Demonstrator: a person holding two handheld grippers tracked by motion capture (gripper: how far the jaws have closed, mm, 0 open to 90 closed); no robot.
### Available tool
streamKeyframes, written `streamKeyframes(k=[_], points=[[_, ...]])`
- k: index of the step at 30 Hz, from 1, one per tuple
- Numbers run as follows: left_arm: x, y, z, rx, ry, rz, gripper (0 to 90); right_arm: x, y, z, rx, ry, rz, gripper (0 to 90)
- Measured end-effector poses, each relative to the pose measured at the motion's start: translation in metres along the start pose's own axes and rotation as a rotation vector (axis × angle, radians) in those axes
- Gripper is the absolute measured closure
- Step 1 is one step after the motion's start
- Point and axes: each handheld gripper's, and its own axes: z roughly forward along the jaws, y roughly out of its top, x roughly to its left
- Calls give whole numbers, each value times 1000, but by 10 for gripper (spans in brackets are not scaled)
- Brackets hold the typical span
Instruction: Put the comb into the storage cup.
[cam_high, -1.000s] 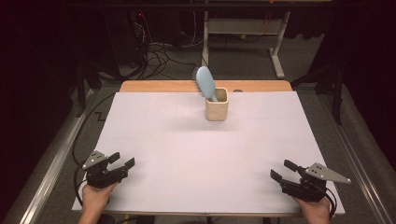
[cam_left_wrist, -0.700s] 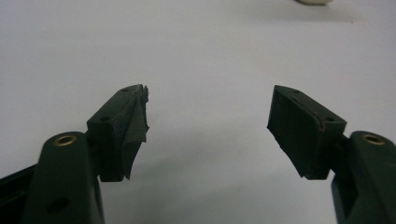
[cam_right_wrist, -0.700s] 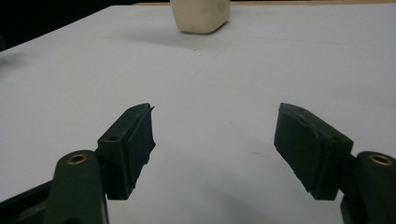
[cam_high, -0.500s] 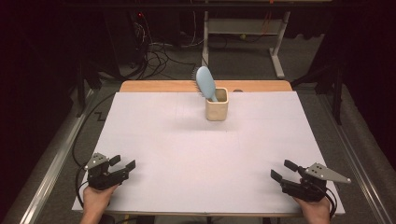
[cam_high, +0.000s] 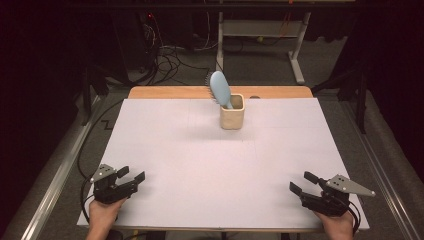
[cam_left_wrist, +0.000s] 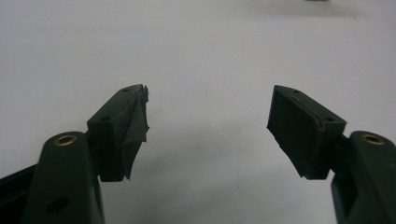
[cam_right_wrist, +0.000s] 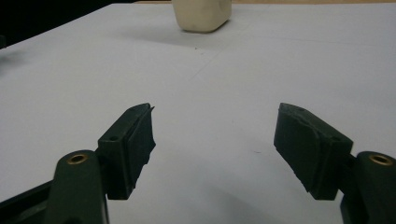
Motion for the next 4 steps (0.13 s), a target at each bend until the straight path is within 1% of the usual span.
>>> streamKeyframes(k=[4], points=[[-1,0,0,-1,0,1,291,0,0,0,1,0,1,293]])
